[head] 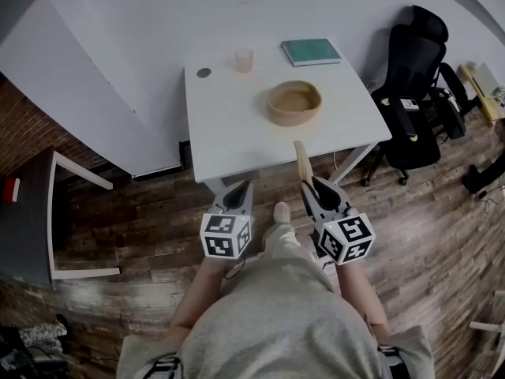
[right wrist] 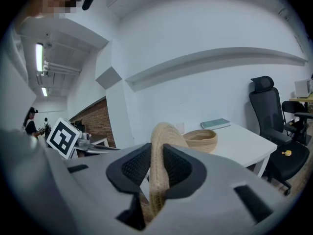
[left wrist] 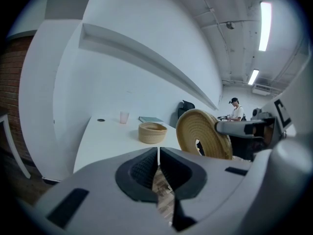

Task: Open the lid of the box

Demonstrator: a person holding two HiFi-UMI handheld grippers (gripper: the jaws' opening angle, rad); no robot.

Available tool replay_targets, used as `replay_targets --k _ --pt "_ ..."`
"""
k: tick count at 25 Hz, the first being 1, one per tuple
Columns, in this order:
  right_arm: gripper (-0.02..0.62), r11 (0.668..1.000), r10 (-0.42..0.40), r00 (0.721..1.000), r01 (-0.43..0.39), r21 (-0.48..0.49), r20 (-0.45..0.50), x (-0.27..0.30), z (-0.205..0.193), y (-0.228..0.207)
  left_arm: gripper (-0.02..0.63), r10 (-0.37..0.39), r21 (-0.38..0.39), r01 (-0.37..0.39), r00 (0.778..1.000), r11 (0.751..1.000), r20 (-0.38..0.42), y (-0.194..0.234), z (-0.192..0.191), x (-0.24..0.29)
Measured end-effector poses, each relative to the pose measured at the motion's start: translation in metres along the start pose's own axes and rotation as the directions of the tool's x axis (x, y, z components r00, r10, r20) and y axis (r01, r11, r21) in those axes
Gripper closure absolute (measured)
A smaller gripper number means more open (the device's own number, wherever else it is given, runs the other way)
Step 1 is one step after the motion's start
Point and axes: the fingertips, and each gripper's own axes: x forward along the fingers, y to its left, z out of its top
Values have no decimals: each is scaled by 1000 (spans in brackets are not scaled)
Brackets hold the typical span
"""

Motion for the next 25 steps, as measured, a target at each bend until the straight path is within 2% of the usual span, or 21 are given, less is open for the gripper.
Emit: replay_targets --k 25 --pt "517 1000 7 1000 -7 -21 11 2 8 0 591 -39 -19 40 999 999 4 -8 6 7"
